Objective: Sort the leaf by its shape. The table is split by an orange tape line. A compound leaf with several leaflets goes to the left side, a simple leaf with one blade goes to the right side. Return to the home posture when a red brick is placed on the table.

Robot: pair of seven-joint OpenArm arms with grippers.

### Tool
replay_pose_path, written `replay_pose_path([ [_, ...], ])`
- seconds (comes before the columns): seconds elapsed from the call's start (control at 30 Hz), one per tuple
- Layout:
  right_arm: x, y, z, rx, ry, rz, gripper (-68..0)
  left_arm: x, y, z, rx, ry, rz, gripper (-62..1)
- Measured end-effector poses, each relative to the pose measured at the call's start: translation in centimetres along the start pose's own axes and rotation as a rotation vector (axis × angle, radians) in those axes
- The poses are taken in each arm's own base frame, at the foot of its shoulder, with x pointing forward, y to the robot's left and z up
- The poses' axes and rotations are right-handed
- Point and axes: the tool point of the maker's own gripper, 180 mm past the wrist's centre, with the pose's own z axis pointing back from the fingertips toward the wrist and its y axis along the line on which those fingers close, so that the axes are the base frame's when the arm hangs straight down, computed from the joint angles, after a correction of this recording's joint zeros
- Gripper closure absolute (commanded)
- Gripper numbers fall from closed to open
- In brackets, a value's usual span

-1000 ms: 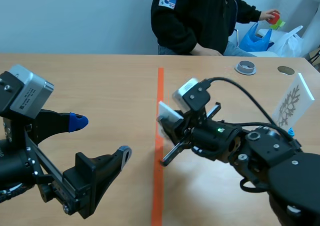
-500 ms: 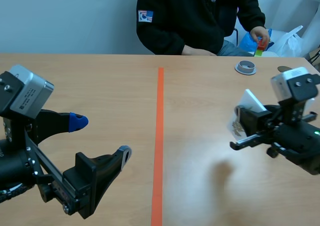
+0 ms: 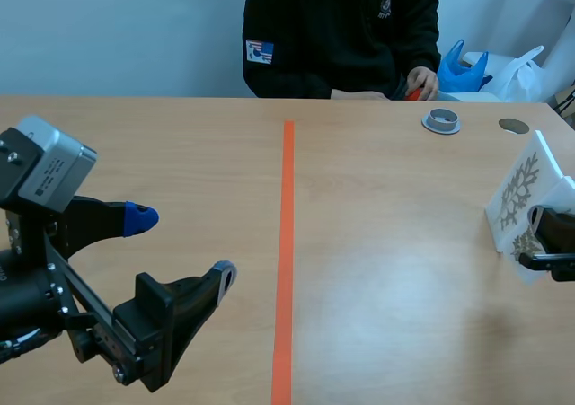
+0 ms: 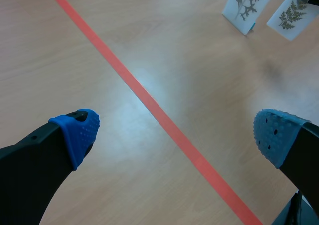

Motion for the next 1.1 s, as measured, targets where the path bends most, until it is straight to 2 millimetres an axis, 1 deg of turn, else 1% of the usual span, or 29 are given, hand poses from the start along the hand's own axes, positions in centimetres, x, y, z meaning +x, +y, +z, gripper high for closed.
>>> replay_pose_path([
  [0.07,-0.8,-0.1,-0.3,-0.002,0.017,-0.016,-1.5,0.0,0.0,0.0,0.0,0.0,0.0,-62.3],
  [0.23,-2.7,-1.1,-1.2,-0.029,0.05,-0.067,-1.5,0.0,0.0,0.0,0.0,0.0,0.0,-62.3],
  [0.33,-3.0,-2.2,-2.0,-0.07,0.038,-0.095,-1.5,0.0,0.0,0.0,0.0,0.0,0.0,-62.3],
  [0.5,-3.6,-3.0,-3.2,-0.095,0.042,-0.128,-1.5,0.0,0.0,0.0,0.0,0.0,0.0,-62.3],
  [0.63,-4.4,-4.1,-3.4,-0.149,0.061,-0.114,-1.5,0.0,0.0,0.0,0.0,0.0,0.0,-62.3],
  [0.73,-4.9,-5.1,-3.2,-0.205,0.063,-0.117,-1.5,0.0,0.0,0.0,0.0,0.0,0.0,-62.3],
  [0.87,-5.2,-5.1,-3.2,-0.204,0.076,-0.101,-1.7,0.0,0.0,0.0,0.0,0.0,0.0,-62.3],
  [0.93,-5.2,-5.1,-3.2,-0.202,0.077,-0.099,-5.1,0.0,0.0,0.0,0.0,0.0,0.0,-62.3],
  [1.0,-5.2,-5.1,-3.1,-0.202,0.079,-0.099,-10.4,0.0,0.0,0.0,0.0,0.0,0.0,-62.3],
  [1.07,-5.2,-5.1,-3.2,-0.202,0.078,-0.099,-17.0,0.0,0.0,0.0,0.0,0.0,0.0,-62.3],
  [1.1,-5.2,-5.1,-3.2,-0.202,0.077,-0.099,-21.6,0.0,0.0,0.0,0.0,0.0,0.0,-62.3],
])
